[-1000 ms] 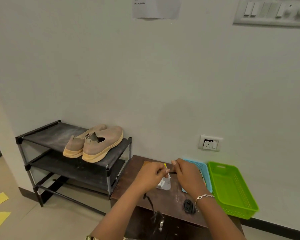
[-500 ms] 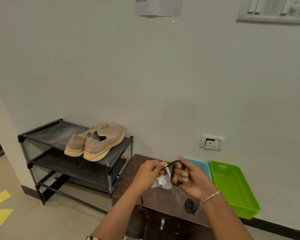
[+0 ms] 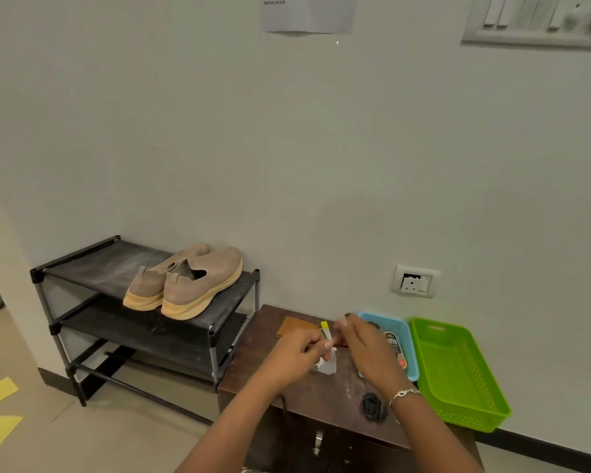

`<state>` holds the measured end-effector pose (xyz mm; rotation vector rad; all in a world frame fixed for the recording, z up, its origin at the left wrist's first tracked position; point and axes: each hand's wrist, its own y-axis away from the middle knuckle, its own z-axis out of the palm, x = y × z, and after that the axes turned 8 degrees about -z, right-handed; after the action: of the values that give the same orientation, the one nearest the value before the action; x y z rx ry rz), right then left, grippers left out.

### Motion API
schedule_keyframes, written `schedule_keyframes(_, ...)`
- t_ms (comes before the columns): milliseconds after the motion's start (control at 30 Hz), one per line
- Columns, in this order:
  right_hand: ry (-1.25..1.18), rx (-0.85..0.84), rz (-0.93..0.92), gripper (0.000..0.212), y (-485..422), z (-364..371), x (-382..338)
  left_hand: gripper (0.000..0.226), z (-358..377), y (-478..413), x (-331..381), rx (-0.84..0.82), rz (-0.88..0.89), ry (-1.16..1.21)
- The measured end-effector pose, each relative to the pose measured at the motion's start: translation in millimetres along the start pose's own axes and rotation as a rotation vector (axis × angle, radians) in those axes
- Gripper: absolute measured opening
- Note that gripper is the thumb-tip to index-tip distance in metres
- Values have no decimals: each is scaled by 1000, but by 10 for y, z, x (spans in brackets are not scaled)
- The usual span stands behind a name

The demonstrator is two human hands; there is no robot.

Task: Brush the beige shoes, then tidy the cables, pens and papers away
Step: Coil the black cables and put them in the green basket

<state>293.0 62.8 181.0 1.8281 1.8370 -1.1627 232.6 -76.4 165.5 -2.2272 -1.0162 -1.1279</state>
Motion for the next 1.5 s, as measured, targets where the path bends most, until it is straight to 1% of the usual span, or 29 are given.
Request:
schedule_keyframes(33, 163, -109, -15, 39, 24, -4, -1, 32, -13, -9, -2, 14, 12, -4)
schedule_keyframes(67, 221, -177, -3, 44, 33, -8, 8, 33, -27, -19, 2, 27, 15, -6)
schedule_keyframes(100, 190, -235, 39, 50, 51, -20, 13, 33, -44, -27, 1, 43, 11, -3)
schedule_keyframes(133, 93, -294, 108, 54, 68, -42, 12, 33, -64, -34, -3, 62, 1, 5)
schedule_keyframes(200, -197, -422, 261, 57, 106, -99, 16, 33, -101, -42, -22, 92, -21, 24)
schedule_keyframes(233, -372, -461, 320, 56, 123, -123, 20, 32, -110, -48, -40, 98, -26, 26)
schedule_keyframes(267, -557, -459, 370, 53, 137, -140, 12, 33, -110, -48, -54, 96, -30, 27)
schedule_keyframes(300, -737, -421, 409, 51, 141, -151, -4, 33, -98, -48, -62, 90, -35, 36)
schedule_keyframes(367, -1097, -284, 464, 45, 115, -166, -55, 36, -44, -45, -69, 80, -50, 74)
schedule_keyframes(433, -1436, -140, 433, 34, 63, -174, -72, 38, 26, -35, -62, 90, -52, 127)
schedule_keyframes(500, -1597, -27, 318, 40, 22, -167, -79, 39, 79, -9, -55, 102, -44, 165)
schedule_keyframes(567, -1620, 117, 230, 40, -2, -160, -86, 36, 109, 21, -39, 86, -28, 185)
schedule_keyframes(633, -1549, 250, 178, 30, -28, -137, -113, 34, 122, 42, -3, 55, -18, 179)
schedule_keyframes(667, -1441, 292, 153, 27, -35, -116, -123, 34, 122, 47, 13, 39, -12, 150)
schedule_keyframes(700, -1264, 311, 128, 27, -33, -99, -130, 33, 116, 47, 24, 26, -9, 106)
schedule_keyframes(733, -1033, 306, 94, 29, -25, -83, -120, 33, 101, 50, 36, 18, -7, 67)
schedule_keyframes(800, -500, 225, 2, 28, 6, -64, -74, 33, 57, 52, 39, 27, 0, 60)
schedule_keyframes(867, -96, 90, -50, 29, 35, -61, -12, 32, -3, 45, 40, 63, 17, 94)
schedule_keyframes(900, 31, 23, -46, 32, 47, -63, 11, 31, -30, 38, 39, 84, 24, 104)
schedule_keyframes(933, 100, -42, -28, 34, 58, -64, 14, 30, -54, 26, 42, 100, 27, 113)
schedule_keyframes(1000, 77, -179, 18, 39, 84, -55, -9, 28, -84, -5, 45, 116, 31, 129)
schedule_keyframes(1067, -63, -294, 87, 39, 108, -32, -59, 28, -87, -38, 30, 118, 28, 130)
schedule_keyframes(1133, -355, -313, 189, 37, 135, -27, -97, 27, -66, -63, -8, 122, 18, 144)
schedule_keyframes(1233, -885, -230, 356, 37, 142, -69, -170, 27, -22, -57, -33, 107, 9, 182)
schedule_keyframes(1300, -1215, -131, 418, 33, 121, -77, -212, 31, 1, -32, -30, 98, 17, 201)
schedule_keyframes(1333, -1369, -66, 424, 31, 104, -74, -212, 33, 6, -22, -34, 102, 15, 197)
schedule_keyframes(1400, -1592, 62, 358, 23, 59, -58, -196, 34, 11, -4, -43, 111, 2, 164)
schedule_keyframes(1433, -1665, 113, 302, 28, 41, -46, -185, 34, 16, 8, -45, 106, 0, 142)
schedule_keyframes(1500, -1753, 218, 227, 49, 6, -46, -165, 33, 47, 40, -29, 76, -15, 76)
